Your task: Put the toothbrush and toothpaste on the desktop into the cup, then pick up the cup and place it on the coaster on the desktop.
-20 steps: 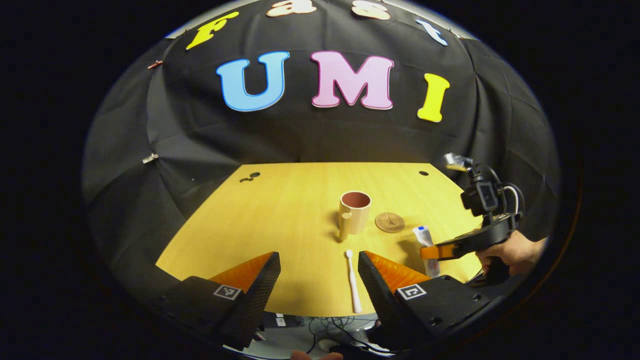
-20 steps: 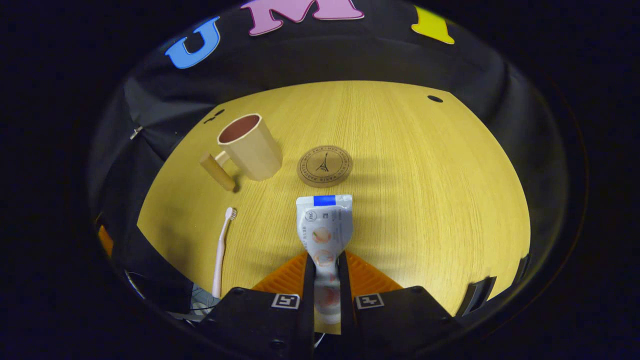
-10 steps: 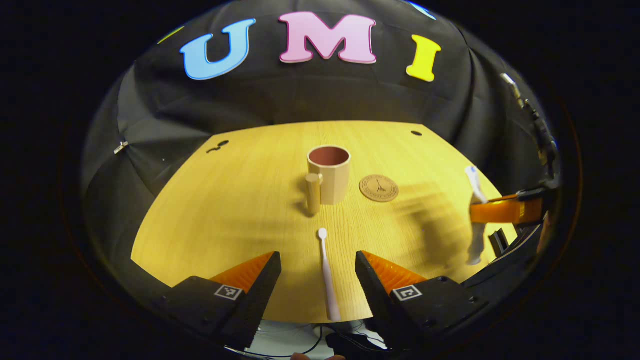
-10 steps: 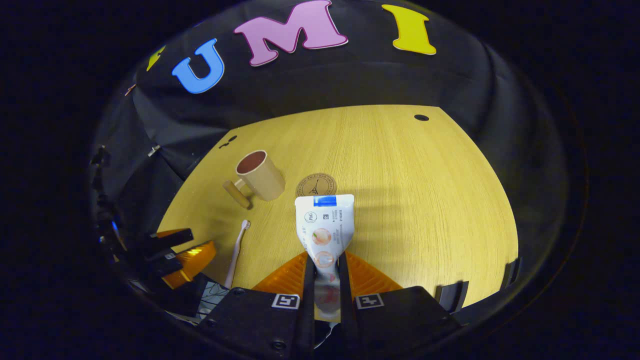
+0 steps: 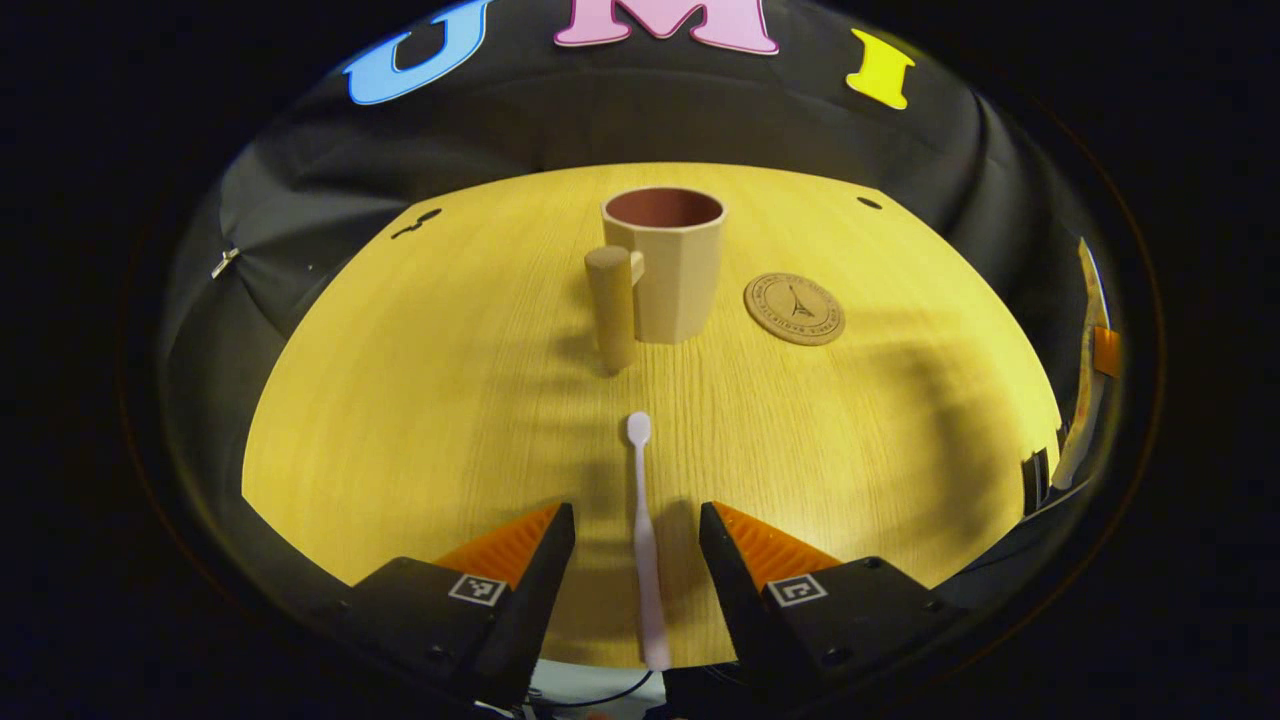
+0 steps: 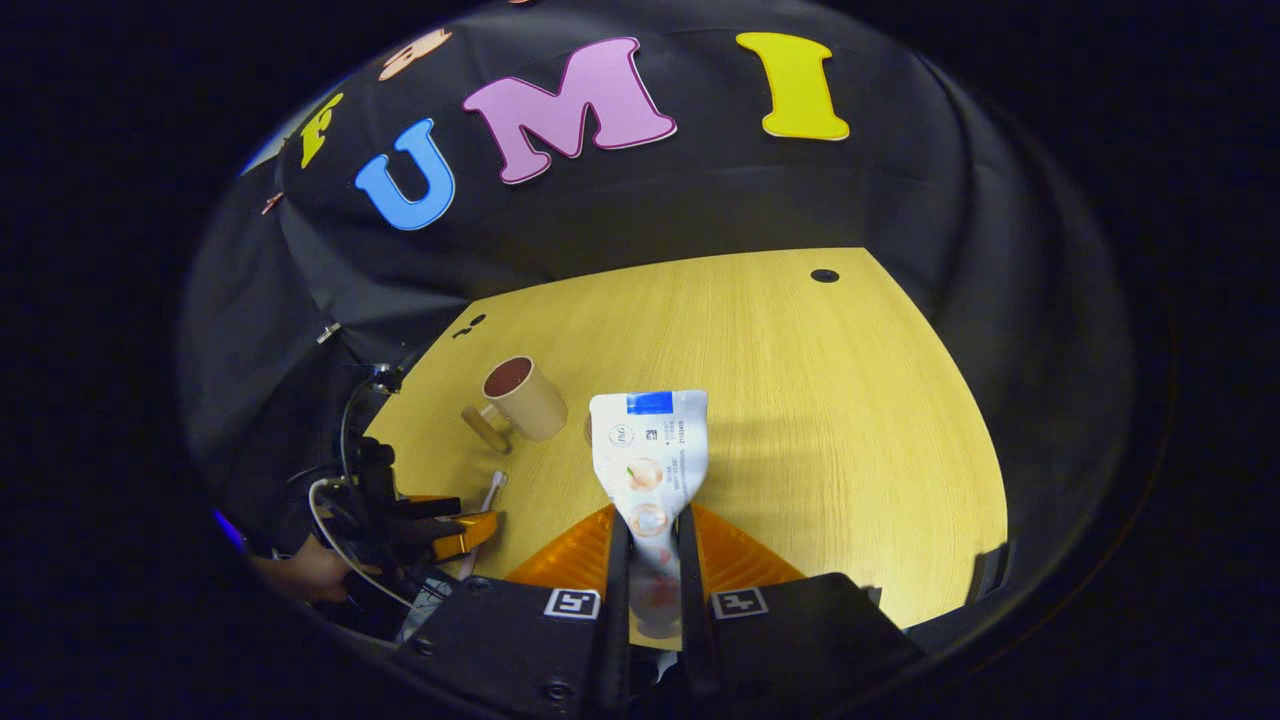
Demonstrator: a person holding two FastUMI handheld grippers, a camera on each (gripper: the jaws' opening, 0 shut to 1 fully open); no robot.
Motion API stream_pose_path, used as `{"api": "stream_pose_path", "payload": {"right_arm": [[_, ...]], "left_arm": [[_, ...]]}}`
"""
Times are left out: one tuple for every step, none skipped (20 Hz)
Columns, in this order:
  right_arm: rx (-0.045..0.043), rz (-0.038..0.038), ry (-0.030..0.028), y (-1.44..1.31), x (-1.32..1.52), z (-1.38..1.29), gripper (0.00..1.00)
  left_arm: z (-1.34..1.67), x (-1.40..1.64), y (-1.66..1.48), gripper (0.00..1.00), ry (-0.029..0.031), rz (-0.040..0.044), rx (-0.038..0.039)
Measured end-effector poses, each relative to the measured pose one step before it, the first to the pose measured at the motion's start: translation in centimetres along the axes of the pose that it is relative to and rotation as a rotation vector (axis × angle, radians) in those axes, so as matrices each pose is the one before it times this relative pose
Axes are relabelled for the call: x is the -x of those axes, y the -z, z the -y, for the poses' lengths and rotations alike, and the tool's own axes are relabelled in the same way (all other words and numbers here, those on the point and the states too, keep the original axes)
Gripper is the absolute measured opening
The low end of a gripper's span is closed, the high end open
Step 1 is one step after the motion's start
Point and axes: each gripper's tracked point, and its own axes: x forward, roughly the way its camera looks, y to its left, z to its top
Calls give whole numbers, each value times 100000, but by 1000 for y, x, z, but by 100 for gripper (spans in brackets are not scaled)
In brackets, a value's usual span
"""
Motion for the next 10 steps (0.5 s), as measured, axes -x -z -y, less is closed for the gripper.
{"api": "stream_pose_path", "payload": {"right_arm": [[-783,-72,-439,-155,24,121,25],[-565,103,-410,-105,-91,175,25],[-229,183,-358,-203,-69,189,25],[-218,64,-562,-176,-33,138,25],[-507,179,-518,-176,58,85,25],[-584,278,-850,-259,-122,34,25],[-661,313,-865,-268,-13,4,26],[-784,591,-980,-281,-164,-92,25],[-1397,666,-1350,-378,-115,-159,25],[-1876,789,-1686,-354,-50,-268,25]], "left_arm": [[51,-329,252,78,-330,-2330,-212],[16,-45,294,77,-270,-2333,-270],[261,-88,173,76,678,-1692,72],[273,-128,-325,75,865,192,311],[138,-276,0,70,-265,-1431,365],[127,-202,-36,68,74,-275,700],[161,-54,46,74,253,-1619,1062],[97,35,41,69,117,-949,1324],[-10,-216,-18,68,-28,-647,1328],[62,211,25,66,-4,-170,179]]}}
